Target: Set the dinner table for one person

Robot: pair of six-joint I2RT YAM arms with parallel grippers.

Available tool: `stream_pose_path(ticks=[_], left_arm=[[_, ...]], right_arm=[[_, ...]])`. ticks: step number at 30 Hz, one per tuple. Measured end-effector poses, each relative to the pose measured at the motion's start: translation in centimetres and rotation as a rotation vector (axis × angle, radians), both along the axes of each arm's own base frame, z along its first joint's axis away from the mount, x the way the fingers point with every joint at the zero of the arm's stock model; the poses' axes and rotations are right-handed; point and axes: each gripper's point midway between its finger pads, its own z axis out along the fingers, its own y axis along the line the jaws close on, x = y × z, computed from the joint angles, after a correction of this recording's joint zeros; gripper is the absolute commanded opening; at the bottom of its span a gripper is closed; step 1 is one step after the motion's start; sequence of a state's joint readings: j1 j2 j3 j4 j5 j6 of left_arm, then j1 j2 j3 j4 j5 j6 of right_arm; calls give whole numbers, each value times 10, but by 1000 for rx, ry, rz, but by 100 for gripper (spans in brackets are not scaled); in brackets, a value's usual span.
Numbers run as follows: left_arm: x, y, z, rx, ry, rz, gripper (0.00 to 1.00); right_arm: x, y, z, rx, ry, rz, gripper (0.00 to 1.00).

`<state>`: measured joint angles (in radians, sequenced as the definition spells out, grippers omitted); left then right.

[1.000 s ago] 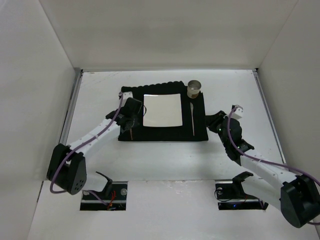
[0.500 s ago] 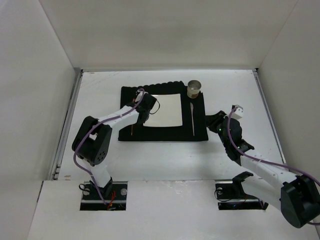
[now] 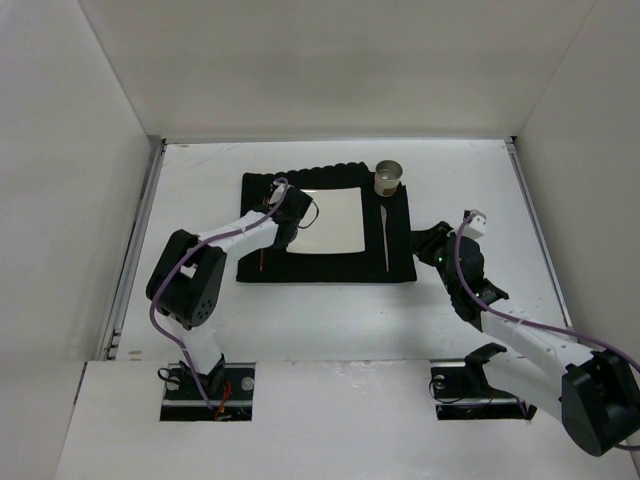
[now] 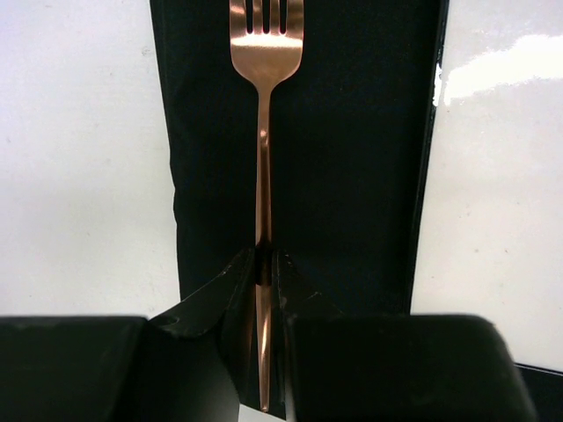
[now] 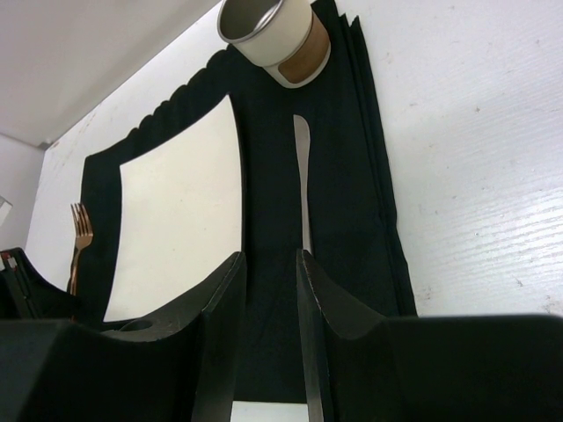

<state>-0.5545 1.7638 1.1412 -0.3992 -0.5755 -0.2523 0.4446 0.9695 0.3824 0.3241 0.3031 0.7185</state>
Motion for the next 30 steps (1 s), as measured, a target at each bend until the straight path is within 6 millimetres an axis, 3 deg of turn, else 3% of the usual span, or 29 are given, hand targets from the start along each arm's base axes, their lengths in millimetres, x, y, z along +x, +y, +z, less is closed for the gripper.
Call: stream_pose_path(ticks=[24, 30], left_arm=[[9, 1, -27, -31, 25, 26, 11], [10, 2, -27, -30, 17, 31, 30]], right_arm=[[1, 0, -5, -7, 15, 0, 36], [0, 0, -2, -2, 5, 0, 36]])
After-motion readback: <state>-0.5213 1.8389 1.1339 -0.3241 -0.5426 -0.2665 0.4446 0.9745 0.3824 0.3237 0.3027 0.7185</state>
